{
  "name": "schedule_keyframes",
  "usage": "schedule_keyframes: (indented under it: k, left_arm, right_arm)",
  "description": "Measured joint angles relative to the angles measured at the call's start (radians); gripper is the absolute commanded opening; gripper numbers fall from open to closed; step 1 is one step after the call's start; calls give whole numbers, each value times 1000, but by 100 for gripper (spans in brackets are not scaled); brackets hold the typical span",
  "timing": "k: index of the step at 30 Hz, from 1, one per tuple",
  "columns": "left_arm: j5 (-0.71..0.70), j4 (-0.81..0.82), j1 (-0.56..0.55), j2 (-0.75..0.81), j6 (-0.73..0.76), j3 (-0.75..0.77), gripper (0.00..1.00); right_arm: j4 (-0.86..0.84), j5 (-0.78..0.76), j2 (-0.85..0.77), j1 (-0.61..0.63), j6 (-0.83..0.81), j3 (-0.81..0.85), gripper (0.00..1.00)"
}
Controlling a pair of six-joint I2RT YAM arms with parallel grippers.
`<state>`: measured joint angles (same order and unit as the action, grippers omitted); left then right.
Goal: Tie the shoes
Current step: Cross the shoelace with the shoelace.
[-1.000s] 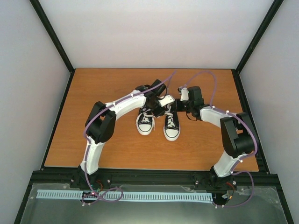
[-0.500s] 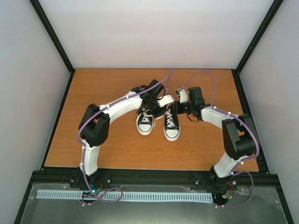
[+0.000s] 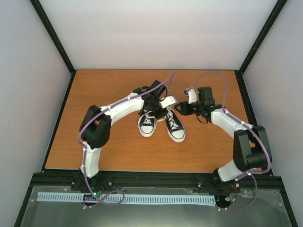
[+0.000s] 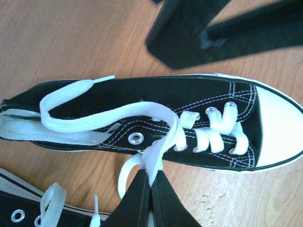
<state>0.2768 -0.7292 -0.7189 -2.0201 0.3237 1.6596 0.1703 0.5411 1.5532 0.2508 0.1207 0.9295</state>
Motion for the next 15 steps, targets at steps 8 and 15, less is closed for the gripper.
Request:
schedule_keyframes:
  k: [8, 15]
  left_arm:
    - [-21, 3, 17, 0, 8, 3, 3]
    - [-10, -4, 32, -10, 14, 21, 4]
  right_arm:
    - [-85, 47, -89, -4, -30, -103, 47]
    - [-246, 152, -52, -2, -30, -180, 47]
